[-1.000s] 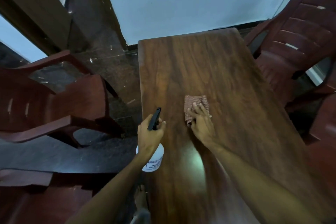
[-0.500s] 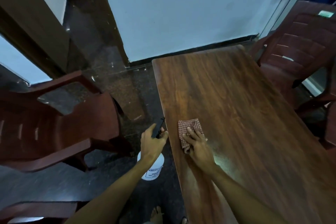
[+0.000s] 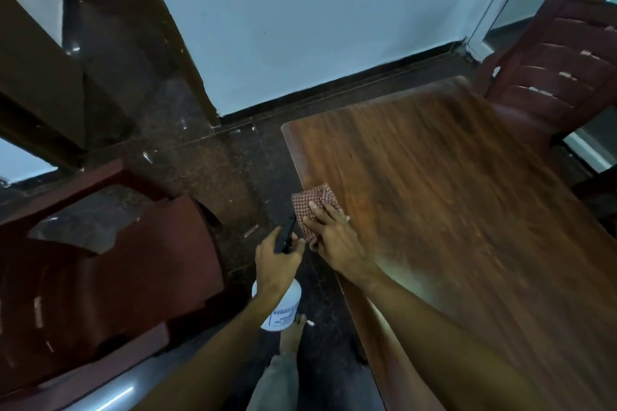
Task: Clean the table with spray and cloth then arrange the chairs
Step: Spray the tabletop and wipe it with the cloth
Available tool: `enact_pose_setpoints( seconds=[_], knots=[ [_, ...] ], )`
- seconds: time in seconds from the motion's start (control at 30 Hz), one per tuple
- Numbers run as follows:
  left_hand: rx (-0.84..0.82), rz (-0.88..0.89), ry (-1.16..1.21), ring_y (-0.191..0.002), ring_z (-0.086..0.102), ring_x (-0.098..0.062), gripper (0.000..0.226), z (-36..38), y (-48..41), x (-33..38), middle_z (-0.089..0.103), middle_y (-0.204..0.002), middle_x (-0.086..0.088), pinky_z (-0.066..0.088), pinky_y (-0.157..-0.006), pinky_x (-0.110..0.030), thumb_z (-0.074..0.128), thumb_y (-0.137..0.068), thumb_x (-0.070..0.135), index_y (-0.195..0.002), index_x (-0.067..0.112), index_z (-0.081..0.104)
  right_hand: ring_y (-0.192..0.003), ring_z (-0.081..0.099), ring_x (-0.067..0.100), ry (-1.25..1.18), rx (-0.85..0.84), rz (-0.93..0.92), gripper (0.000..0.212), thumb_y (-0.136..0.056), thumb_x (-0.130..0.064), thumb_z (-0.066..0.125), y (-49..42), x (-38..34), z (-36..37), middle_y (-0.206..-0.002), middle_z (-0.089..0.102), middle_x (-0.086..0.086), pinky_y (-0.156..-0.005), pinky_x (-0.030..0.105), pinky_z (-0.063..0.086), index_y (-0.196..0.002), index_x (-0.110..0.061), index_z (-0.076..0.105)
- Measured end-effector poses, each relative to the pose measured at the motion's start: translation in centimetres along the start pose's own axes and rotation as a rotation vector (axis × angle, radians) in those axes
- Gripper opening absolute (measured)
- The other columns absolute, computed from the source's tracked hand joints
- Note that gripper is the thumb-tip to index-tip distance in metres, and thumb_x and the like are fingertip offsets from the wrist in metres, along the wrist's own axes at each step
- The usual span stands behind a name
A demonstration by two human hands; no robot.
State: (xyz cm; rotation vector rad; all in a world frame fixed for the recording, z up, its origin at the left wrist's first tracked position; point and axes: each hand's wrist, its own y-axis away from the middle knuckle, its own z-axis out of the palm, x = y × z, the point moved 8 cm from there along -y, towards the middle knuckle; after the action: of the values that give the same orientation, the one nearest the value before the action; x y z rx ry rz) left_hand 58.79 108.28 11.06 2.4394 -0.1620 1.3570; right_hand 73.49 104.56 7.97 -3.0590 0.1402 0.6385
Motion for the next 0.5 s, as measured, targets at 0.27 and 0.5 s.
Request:
enact_pose_setpoints(
  seconds=[0.27, 0.5],
  knots=[
    [0.002, 0.035, 0.011, -0.067, 0.062, -0.013, 0.013, -2.2, -11.1, 2.8, 0.066, -0.070, -0.003, 0.045, -0.061, -0.016, 0.076, -0.086, 0.013, -0.080, 0.013, 0.064, -0.150, 0.019, 0.028, -0.052, -0.028, 0.106, 0.068, -0.080, -0.011, 0.069, -6.5, 1.4, -1.0, -0.162, 0.027, -0.001, -0.120, 0.050, 0.018, -0.145, -0.021, 0.050],
    [-0.008, 0.044, -0.007, -0.069, 0.063, -0.013, 0.014, -1.7, -16.7, 3.8, 0.067, -0.071, -0.002, 0.047, -0.062, -0.015, 0.076, -0.086, 0.012, -0.079, 0.013, 0.064, -0.150, 0.020, 0.030, -0.089, -0.016, 0.201, 0.061, -0.087, -0.010, 0.064, -18.7, 3.3, -2.1, -0.160, 0.032, 0.003, -0.119, 0.052, 0.025, -0.145, -0.021, 0.051]
  ],
)
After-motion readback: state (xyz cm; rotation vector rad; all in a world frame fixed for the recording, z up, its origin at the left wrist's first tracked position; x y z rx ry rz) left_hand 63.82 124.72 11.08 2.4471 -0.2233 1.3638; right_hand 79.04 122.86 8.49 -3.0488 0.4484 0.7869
